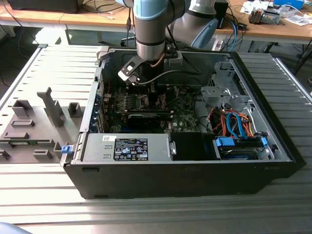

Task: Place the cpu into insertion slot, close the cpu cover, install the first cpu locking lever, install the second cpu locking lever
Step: 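Place the cpu into insertion slot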

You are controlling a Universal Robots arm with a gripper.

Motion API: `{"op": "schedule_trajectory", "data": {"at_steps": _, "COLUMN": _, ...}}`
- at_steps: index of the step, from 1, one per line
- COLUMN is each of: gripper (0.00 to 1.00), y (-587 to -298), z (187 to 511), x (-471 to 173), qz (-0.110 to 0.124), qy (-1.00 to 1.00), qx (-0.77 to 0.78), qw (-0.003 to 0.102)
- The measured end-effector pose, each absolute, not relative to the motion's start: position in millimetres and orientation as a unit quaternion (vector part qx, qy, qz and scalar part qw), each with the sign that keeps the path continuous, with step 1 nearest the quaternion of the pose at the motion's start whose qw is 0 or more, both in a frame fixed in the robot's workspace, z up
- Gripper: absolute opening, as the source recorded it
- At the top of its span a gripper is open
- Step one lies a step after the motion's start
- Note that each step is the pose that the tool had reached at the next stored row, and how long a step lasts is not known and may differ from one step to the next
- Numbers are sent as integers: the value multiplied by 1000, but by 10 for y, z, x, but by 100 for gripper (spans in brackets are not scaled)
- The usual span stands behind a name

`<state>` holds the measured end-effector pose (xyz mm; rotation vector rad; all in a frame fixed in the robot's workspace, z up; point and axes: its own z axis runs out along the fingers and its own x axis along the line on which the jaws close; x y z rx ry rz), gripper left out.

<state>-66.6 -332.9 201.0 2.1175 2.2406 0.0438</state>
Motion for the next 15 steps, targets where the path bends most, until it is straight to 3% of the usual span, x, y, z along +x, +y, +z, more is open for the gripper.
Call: {"op": "schedule_trajectory", "data": {"at_steps": 15, "gripper": 53, "y": -3330, "z": 2000, "x": -656, "qz": 14, "qy": 727, "qx": 686, "qw": 29}}
